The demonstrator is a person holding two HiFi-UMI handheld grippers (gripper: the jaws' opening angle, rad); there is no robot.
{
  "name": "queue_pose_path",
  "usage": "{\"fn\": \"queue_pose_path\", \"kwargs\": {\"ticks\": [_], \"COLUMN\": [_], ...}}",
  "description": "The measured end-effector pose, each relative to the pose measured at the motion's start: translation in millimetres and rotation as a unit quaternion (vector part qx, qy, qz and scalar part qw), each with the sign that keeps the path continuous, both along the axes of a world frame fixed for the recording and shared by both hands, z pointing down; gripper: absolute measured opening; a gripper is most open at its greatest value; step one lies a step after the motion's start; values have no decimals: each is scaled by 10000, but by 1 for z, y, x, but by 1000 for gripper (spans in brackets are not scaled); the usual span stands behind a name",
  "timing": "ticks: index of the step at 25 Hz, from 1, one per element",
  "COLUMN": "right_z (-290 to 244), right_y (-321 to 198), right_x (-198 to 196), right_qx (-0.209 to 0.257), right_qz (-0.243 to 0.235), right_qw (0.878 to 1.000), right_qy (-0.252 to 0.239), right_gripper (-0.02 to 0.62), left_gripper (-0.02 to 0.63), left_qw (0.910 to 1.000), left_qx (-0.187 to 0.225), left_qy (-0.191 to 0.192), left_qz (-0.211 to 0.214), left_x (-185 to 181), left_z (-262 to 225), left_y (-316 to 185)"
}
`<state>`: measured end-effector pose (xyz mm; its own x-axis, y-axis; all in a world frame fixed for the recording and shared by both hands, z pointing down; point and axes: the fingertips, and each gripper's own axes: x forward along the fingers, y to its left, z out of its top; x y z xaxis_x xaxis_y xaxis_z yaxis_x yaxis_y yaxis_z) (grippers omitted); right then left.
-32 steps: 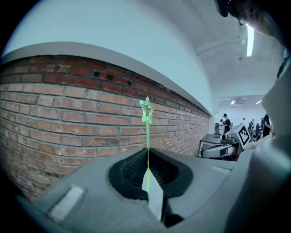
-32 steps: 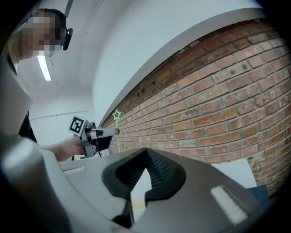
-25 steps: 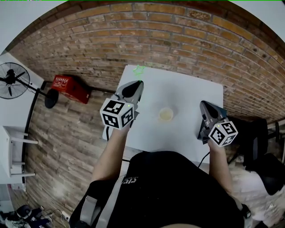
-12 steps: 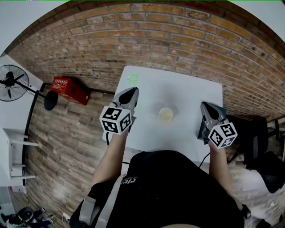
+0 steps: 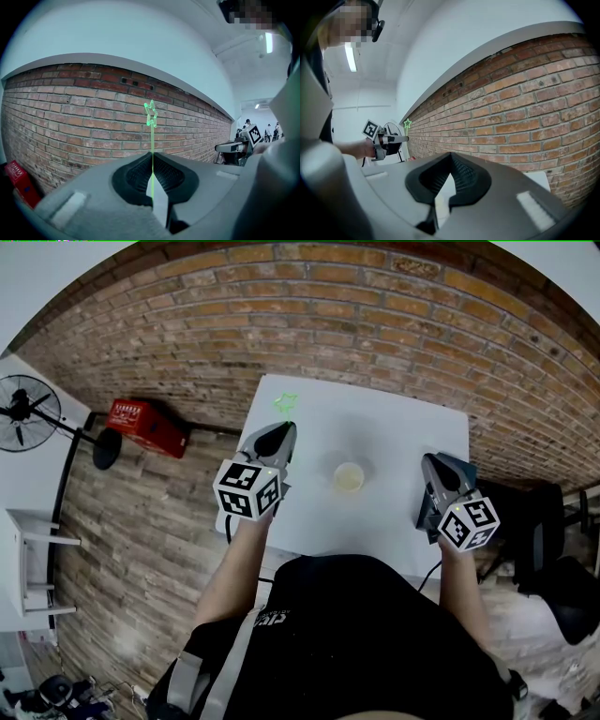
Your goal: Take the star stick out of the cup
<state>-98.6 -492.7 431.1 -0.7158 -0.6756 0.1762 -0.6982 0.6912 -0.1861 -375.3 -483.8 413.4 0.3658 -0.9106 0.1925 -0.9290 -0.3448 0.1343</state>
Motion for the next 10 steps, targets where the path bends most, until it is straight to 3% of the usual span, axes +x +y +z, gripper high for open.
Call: {"fn": "queue_pose_path", "kwargs": {"ticks": [10], "right_z": [0], "right_y": [2], "right_x": [2], "right_qx": [29], "right_qz": [-28], "right_qw": [10000], "right_qy": [-28], "right_gripper": [-3], "left_gripper": [9], "left_qw": [10000], "left_qx": [29], "left_qy": [-19], "left_qz": [71], "left_x": [8], "left_z": [-5], "left_y": [-2]}}
